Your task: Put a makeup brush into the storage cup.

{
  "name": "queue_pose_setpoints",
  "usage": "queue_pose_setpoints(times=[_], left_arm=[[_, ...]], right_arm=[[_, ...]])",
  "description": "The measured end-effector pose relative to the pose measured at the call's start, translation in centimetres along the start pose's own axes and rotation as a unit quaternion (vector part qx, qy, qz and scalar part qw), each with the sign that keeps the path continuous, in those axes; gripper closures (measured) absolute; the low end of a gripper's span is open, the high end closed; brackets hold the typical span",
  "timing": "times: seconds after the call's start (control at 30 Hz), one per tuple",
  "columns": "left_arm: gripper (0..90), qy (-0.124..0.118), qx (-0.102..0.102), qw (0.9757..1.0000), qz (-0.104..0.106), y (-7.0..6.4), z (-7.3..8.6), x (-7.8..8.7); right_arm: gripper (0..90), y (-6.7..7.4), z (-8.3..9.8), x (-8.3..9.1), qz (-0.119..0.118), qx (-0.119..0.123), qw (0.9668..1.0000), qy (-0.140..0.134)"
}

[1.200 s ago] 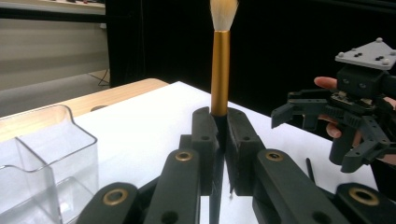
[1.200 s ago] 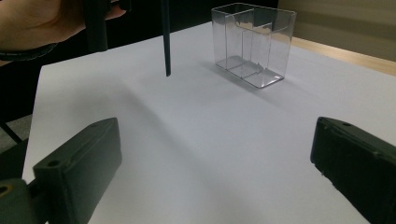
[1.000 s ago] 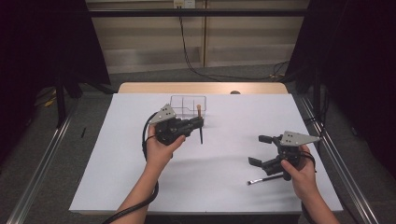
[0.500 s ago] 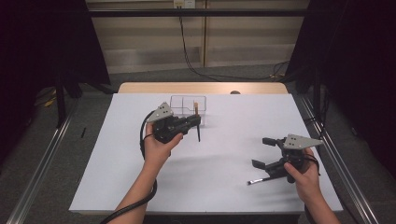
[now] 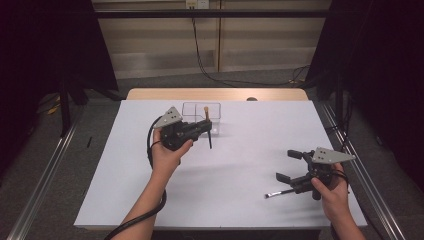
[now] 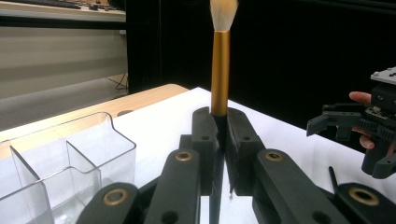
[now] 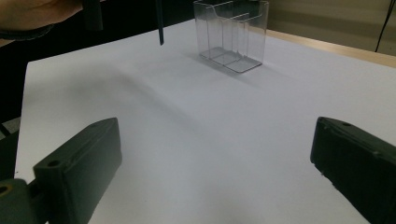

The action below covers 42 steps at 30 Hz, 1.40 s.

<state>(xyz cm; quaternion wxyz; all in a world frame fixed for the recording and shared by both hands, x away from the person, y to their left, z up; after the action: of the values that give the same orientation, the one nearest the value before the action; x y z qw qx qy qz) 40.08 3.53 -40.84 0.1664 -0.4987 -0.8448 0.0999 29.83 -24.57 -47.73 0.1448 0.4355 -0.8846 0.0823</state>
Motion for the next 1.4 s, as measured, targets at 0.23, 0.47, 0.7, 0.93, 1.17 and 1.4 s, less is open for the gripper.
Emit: queue_pose_setpoints(times=[0.23, 0.47, 0.7, 0.93, 1.17, 1.4], left_arm=[[83.3, -0.001, 0.002, 1.0000, -0.004, 0.4, -0.3, -0.2], [83.3, -0.007, 0.000, 0.9999, -0.013, 1.1, -0.9, -0.2], [83.3, -0.009, 0.000, 0.9997, -0.021, 1.7, -1.4, -0.1], [83.3, -0.009, -0.007, 0.9994, -0.033, 2.6, -2.1, -0.4], [83.3, -0.012, -0.009, 0.9988, -0.046, 3.6, -3.0, -0.7], [83.3, -0.014, -0.009, 0.9980, -0.060, 4.8, -3.6, -1.1]], right_arm=[[1.6, 0.1, 0.2, 0.0, -0.001, -0.005, 1.0000, -0.006], [1.7, -0.1, 0.3, 0.2, 0.002, -0.010, 0.9999, -0.013], [1.6, 0.0, 0.4, 0.2, 0.000, -0.002, 0.9999, -0.011], [1.6, -0.2, 0.3, 0.4, 0.001, -0.004, 0.9999, -0.015], [1.6, -0.2, 0.4, 0.6, -0.001, -0.005, 0.9999, -0.015], [1.7, -0.3, 0.4, 0.6, 0.000, -0.006, 0.9998, -0.017]])
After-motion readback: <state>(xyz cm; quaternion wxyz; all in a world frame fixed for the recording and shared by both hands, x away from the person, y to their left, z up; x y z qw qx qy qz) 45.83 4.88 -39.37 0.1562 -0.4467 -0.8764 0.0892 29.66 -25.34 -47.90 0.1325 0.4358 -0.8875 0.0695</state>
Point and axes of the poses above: each handheld gripper's, and its own axes: x roughly backward along the jaws, z roughly out of its underside, y roughly to its left, the point moved 8 cm from there along -x, roughly forward along the jaws, and after that the axes turned 9 degrees about x, right-handed, at the moved point
